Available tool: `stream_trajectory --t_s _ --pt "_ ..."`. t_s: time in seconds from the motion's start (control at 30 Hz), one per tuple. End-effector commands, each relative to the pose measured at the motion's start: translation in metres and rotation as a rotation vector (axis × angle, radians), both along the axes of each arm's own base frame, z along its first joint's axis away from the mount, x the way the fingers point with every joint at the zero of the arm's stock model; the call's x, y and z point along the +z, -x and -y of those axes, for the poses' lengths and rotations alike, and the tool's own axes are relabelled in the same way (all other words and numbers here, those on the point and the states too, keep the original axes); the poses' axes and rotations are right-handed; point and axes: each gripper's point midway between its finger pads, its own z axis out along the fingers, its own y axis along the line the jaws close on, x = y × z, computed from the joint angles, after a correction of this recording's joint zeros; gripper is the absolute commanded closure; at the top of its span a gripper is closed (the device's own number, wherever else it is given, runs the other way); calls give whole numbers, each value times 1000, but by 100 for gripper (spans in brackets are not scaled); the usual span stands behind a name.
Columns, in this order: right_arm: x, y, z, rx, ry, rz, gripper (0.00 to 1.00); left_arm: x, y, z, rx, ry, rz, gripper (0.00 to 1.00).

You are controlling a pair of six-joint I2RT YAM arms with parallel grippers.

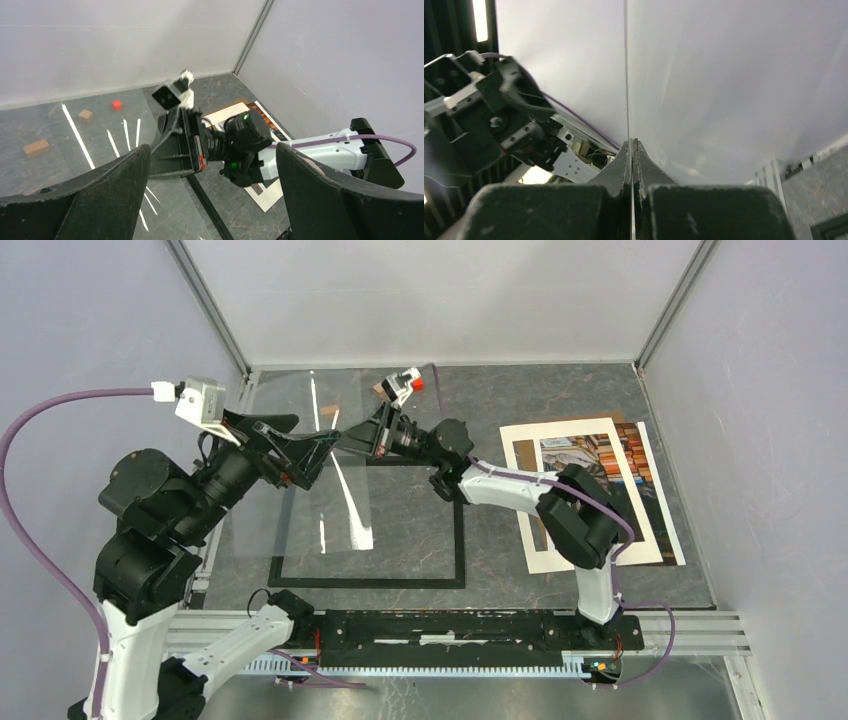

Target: Put the photo into the frame

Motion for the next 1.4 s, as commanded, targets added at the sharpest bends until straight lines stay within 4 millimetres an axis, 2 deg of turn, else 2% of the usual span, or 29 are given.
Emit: stream_trajectory --t_s 0.0,0.13,0.23,0.33,0.43,0.47,0.57,0.67,0.7,0.9,1.17,1.37 --pt "-50 -4 7 19 -41 -161 100 -7 -15 -2 41 -72 16 0" --pt "-121 -23 13 -34 93 -216 100 -23 -31 7 40 -95 -13 0" --pt "-175 -34 29 -98 230 -225 100 -38 -45 17 29 -114 -42 0" --pt "-217 -43 51 -148 360 -209 100 -56 -62 28 23 -139 -74 0" --pt "-257 -42 73 -169 468 -199 100 -73 -81 35 37 -179 -95 0" --pt "-263 -42 79 -175 476 -203 100 -78 -89 33 65 -199 -99 0" --pt "-276 -46 95 -202 489 -202 100 -93 -107 29 135 -250 -117 0" --pt "-285 -55 98 -219 527 -172 100 -106 -115 31 149 -244 -112 0" --pt "-287 -55 97 -218 539 -164 100 -112 -116 33 144 -244 -115 0" --pt "-295 -53 106 -241 622 -115 100 -120 -122 35 148 -230 -93 0" --pt "-301 -54 112 -227 639 -109 100 -141 -129 14 220 -250 -98 0" --pt "-299 -52 117 -236 661 -92 100 -146 -128 10 228 -252 -92 0"
